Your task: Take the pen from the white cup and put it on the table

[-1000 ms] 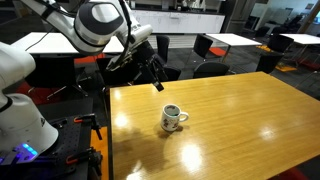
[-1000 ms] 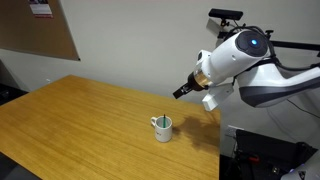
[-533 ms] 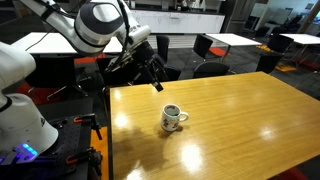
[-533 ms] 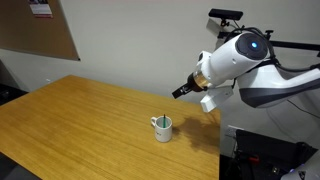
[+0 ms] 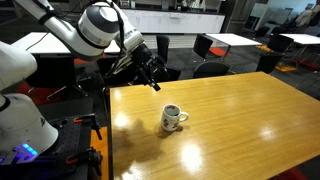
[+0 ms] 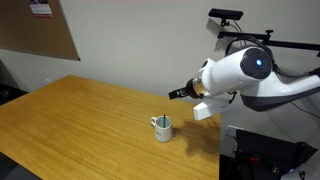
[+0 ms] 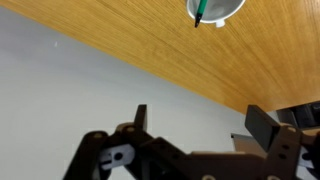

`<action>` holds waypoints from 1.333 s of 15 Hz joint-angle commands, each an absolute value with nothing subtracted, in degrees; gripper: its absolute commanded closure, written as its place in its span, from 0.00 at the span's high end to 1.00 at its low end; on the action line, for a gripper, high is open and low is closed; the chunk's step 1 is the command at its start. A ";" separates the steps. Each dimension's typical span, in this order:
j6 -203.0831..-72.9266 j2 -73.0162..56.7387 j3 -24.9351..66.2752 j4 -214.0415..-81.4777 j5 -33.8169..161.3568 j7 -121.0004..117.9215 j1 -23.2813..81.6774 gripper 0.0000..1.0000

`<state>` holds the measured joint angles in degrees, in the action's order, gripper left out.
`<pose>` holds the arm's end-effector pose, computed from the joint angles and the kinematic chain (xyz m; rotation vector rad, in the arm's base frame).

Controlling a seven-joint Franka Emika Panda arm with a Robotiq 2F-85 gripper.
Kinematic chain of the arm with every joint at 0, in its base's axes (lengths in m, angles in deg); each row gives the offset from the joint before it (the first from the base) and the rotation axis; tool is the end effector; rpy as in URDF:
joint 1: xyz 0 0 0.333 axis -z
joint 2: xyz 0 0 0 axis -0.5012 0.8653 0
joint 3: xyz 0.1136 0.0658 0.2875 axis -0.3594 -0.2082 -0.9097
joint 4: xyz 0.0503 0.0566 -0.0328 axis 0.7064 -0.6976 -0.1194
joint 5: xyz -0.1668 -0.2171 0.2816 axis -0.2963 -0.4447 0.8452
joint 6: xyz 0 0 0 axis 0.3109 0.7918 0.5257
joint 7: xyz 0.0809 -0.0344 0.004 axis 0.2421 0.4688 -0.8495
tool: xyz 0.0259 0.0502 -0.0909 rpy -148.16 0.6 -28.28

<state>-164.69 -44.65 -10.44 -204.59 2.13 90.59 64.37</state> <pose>0.4380 -0.0115 0.3902 2.4549 -1.0145 1.1092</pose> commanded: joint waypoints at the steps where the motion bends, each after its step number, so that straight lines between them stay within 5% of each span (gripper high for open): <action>1: -168.89 -42.06 -12.44 -203.46 -3.33 102.35 67.25 1.00; 20: -156.69 -26.80 -12.76 -195.47 9.68 92.80 63.85 1.00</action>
<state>-156.63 -26.79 -12.77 -195.44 9.74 92.74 63.84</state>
